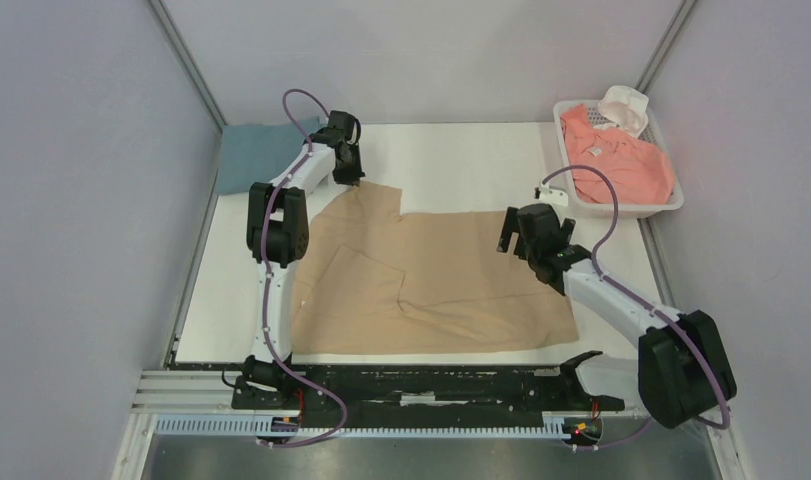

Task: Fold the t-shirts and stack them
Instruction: Grab the side of the flattened tshirt furthest away from the robot with both arms

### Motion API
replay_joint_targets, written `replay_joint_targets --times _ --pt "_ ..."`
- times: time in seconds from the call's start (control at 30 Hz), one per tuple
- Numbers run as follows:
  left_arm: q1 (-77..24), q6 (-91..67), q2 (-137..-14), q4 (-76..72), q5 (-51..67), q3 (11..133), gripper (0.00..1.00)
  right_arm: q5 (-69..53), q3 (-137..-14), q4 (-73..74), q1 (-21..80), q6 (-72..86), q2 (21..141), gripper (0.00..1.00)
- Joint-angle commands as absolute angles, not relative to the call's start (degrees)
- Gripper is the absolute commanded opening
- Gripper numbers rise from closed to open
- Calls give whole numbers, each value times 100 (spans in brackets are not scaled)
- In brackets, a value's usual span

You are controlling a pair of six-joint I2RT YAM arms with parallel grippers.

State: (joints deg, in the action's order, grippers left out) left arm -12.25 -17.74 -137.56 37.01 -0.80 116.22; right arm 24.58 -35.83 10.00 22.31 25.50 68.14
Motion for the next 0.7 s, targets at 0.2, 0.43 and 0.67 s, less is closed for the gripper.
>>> replay_joint_targets --times 0.2,0.43,0.67 --pt "-1195 -1529 -13398 3558 -606 11209 2 2702 -5843 986 1569 2428 9018 98" --pt "-1070 -1677 -13339 3595 -985 11089 2 3243 -7863 2114 1440 2393 10909 95" --pt "-904 -1738 -13233 3590 -1168 10919 2 3522 -8402 2325 1222 2486 11667 94"
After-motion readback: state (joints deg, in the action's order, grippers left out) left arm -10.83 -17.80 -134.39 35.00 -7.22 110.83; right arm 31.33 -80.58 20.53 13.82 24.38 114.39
